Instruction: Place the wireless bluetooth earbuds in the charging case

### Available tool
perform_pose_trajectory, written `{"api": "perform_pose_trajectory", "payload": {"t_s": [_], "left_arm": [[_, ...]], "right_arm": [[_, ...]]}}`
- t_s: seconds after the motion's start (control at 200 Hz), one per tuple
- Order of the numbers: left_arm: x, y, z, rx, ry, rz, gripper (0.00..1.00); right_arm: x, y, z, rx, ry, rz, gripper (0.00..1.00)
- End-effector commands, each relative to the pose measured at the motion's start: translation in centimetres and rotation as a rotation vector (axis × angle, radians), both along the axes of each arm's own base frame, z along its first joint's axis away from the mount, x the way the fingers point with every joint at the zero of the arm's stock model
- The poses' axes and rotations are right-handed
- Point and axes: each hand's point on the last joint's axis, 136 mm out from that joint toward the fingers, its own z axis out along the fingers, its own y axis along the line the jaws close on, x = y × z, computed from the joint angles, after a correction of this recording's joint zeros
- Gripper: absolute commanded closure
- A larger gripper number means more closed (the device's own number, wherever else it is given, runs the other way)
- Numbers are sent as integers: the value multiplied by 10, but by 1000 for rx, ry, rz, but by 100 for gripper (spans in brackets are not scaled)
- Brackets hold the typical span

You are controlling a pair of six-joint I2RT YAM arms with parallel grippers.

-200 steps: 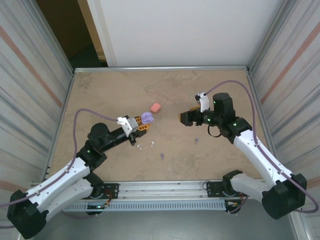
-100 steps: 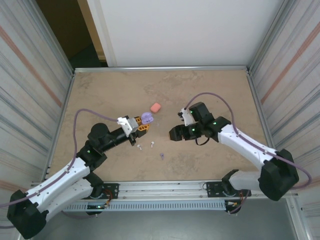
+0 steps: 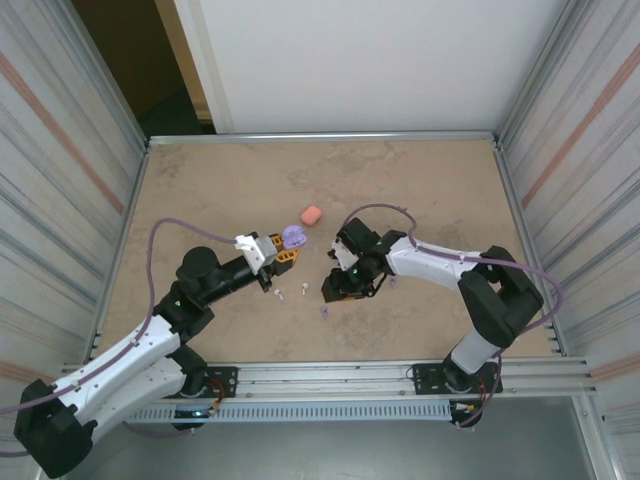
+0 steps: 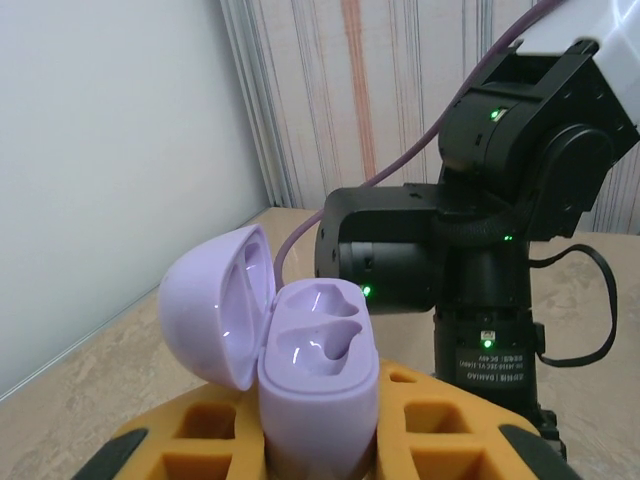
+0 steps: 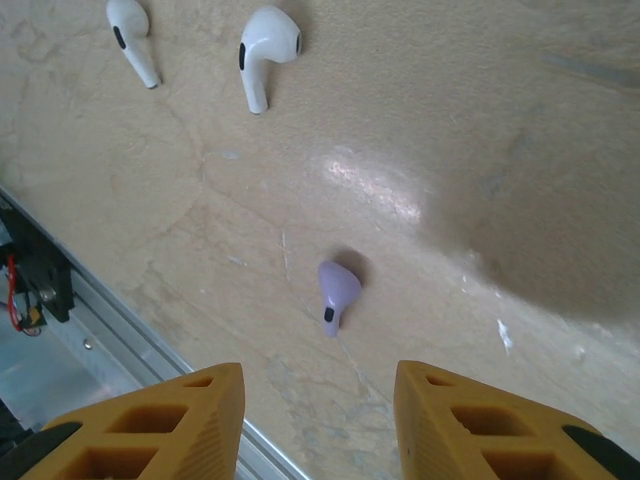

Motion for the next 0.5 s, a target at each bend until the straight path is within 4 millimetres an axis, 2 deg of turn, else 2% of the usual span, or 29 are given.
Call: {"api": "perform_pose_trajectory", "payload": {"t_s": [0.0,0.276,0.496], "left_arm": [[0,1,5,-1,-33,9,100],[-1,1,5,1,-33,6,100],[-1,0,4,0,-32,3,100]], "right_arm": [[-3,9,-2,-4,35,21,58],[-6,21,-16,-27,70,55,60],[-9,22,-26,-53,88,64,61]]}}
